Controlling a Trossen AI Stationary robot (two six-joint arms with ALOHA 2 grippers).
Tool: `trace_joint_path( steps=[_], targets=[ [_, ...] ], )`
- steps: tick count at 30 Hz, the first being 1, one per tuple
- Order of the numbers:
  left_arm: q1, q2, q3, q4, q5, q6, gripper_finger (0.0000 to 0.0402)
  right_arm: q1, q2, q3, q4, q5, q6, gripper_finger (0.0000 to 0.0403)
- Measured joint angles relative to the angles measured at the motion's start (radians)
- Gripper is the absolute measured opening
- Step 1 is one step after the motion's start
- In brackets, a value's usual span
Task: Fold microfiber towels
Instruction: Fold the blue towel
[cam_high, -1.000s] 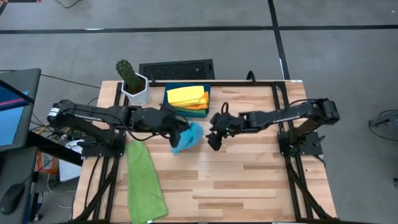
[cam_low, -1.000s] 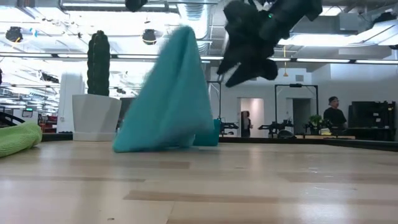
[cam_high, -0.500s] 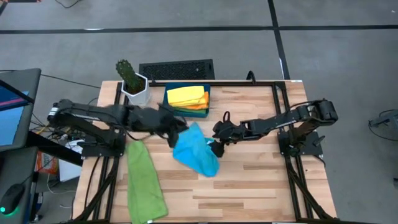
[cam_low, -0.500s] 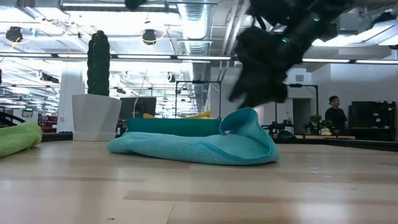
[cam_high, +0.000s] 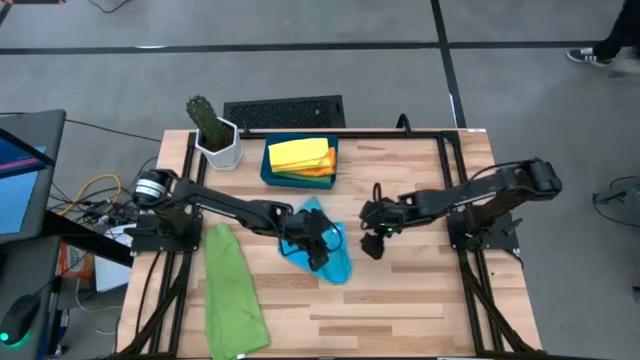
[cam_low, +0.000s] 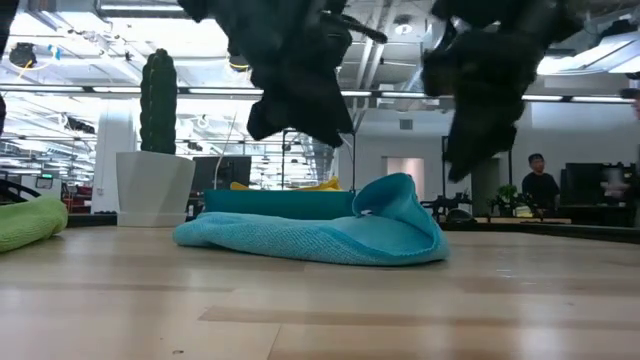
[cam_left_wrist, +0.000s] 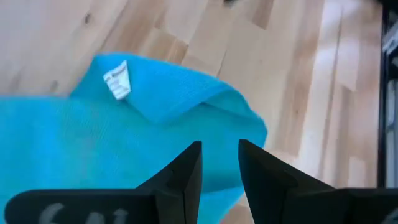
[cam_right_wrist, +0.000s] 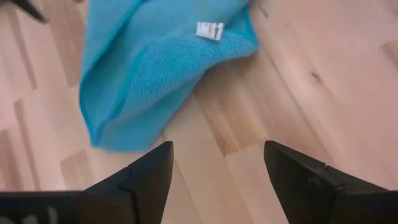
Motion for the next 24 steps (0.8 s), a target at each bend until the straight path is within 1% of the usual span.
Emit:
trace_joint_path(
  steps=[2,4,6,8,11,13,15,17,19,20,22,24],
  targets=[
    [-0.014,-0.007,0.001,0.019,-0.024,0.083,0.0096,0.016,-0.054,0.0,-0.063,0.038,0.0,0.0276],
    [-0.034,-0.008,0.003,0.035,-0.098,0.183,0.0096,0.033,-0.11,0.0,-0.101,0.079,0.013,0.0276],
    [-0.055,-0.007,0.001,0.023,-0.198,0.26,0.0099,0.042,-0.163,0.0,-0.109,0.107,0.03,0.0276],
    [-0.064,-0.001,0.002,0.029,-0.242,0.31,0.0107,0.047,-0.212,0.0,-0.12,0.128,0.048,0.0276],
    [-0.063,0.013,0.0,0.02,-0.228,0.315,0.0129,0.053,-0.276,0.0,-0.129,0.164,0.068,0.0276],
    [-0.063,0.039,0.004,0.078,-0.216,0.318,0.0149,0.054,-0.308,0.0,-0.14,0.182,0.069,0.0276],
    [-0.065,0.052,0.0,0.076,-0.208,0.338,0.0172,0.053,-0.336,0.0,-0.172,0.196,0.075,0.0276],
    [-0.066,0.083,0.016,0.107,-0.227,0.349,0.0195,0.052,-0.354,0.002,-0.184,0.214,0.077,0.0276],
    [-0.065,0.101,0.017,0.083,-0.257,0.349,0.0214,0.053,-0.373,-0.002,-0.217,0.222,0.077,0.0276],
    [-0.064,0.112,0.026,0.092,-0.267,0.351,0.0222,0.053,-0.377,0.003,-0.206,0.223,0.078,0.0276],
    [-0.062,0.134,0.034,0.098,-0.268,0.36,0.0232,0.053,-0.395,-0.002,-0.238,0.223,0.077,0.0276],
    [-0.062,0.154,0.042,0.083,-0.273,0.365,0.0233,0.053,-0.402,0.001,-0.225,0.223,0.078,0.0276]
  ],
)
